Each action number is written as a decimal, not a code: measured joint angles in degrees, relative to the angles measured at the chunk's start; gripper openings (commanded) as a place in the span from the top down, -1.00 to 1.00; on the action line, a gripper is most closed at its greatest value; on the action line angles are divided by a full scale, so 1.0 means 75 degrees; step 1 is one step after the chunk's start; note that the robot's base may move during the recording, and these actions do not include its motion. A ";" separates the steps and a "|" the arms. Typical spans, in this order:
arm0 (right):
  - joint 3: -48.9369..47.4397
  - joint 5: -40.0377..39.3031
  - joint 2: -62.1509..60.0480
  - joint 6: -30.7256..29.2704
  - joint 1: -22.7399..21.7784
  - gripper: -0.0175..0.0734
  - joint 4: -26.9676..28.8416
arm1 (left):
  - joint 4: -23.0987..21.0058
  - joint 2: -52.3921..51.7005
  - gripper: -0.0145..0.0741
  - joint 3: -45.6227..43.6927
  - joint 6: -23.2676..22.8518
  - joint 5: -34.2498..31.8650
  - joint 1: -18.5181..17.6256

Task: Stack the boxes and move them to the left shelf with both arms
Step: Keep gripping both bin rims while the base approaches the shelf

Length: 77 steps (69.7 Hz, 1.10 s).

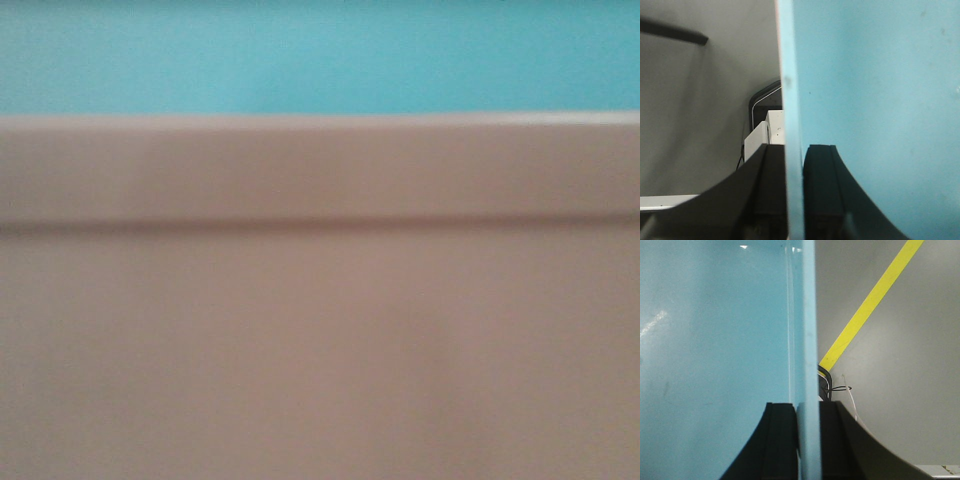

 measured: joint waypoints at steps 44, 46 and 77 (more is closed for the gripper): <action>0.0000 0.0000 0.0000 0.0000 0.0000 0.50 0.0000 | 0.0000 0.0000 0.69 0.0000 0.0000 0.0000 0.0000; 0.0000 0.0000 0.0000 0.0000 0.0000 0.50 0.0000 | 0.0000 0.0000 0.69 0.0000 0.0000 0.0000 0.0000; 0.0000 0.0000 0.0000 0.0000 0.0000 0.50 0.0000 | 0.0000 0.0000 0.69 0.0000 0.0000 0.0000 0.0000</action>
